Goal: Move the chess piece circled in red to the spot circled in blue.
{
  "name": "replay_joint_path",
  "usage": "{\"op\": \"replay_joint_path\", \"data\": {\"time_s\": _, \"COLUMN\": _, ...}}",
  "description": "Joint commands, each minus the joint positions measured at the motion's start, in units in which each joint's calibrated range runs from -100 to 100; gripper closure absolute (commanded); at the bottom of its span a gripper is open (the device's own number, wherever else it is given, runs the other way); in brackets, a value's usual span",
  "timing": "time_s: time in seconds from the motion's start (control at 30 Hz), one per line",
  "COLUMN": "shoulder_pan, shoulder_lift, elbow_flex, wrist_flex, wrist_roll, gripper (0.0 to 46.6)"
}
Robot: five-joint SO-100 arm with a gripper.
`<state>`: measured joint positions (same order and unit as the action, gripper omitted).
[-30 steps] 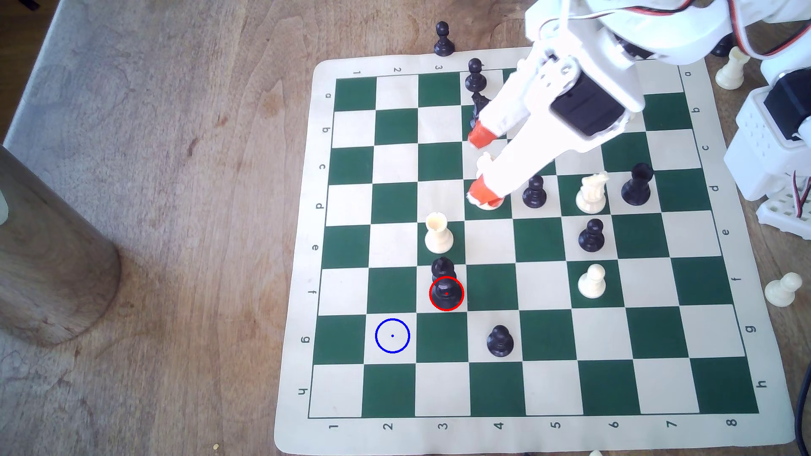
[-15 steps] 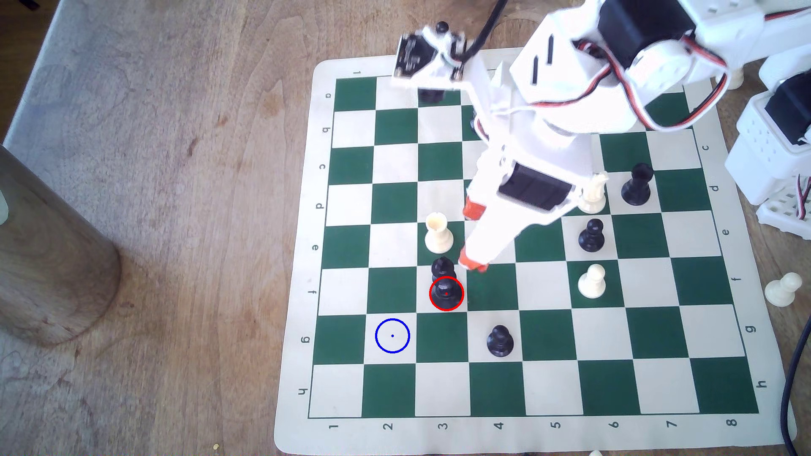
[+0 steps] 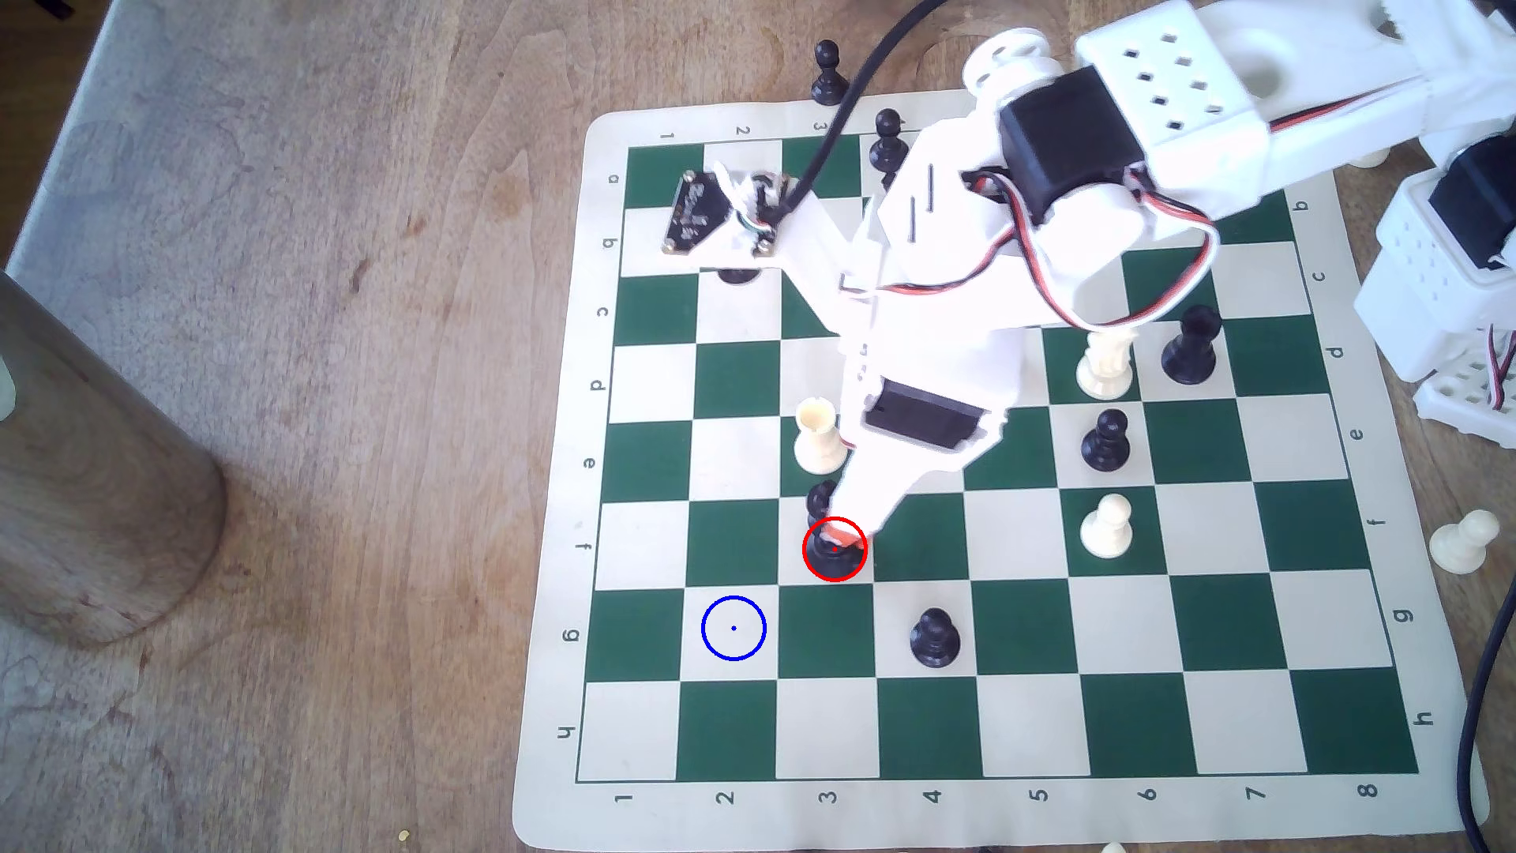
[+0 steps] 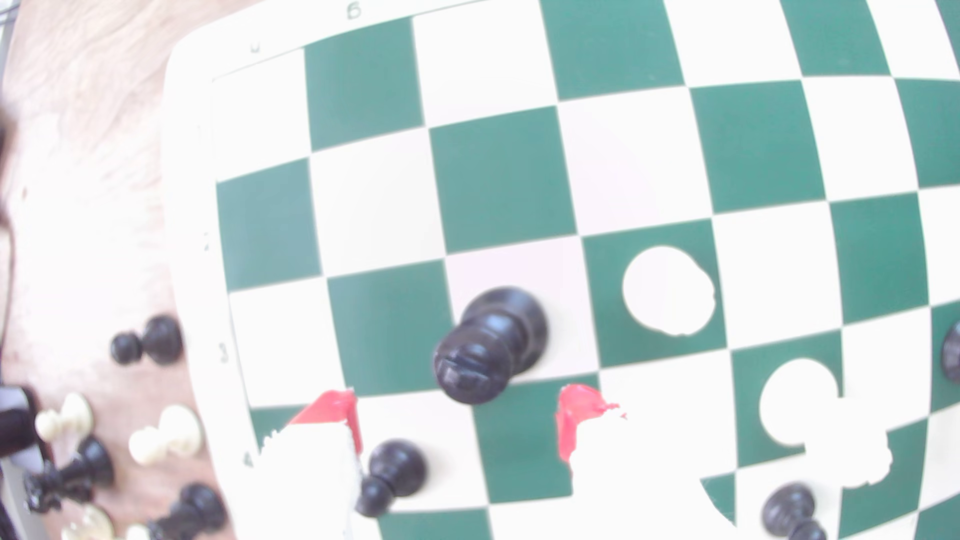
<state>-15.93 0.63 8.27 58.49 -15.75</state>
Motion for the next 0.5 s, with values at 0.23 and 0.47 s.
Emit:
{"op": "replay_joint_path", "data": {"time_s": 0.23, "shoulder_pan": -1.08, "shoulder_lift": 0.48, "elbow_flex": -6.09, "wrist_flex": -1.16, "wrist_roll": -0.10, "gripper": 26.3}}
{"op": "replay_joint_path", "data": {"time_s": 0.47, "shoulder_pan": -1.47, "shoulder_lift": 3.45, "elbow_flex": -6.91, "wrist_flex": -2.38, "wrist_roll": -0.15, "gripper": 28.0}}
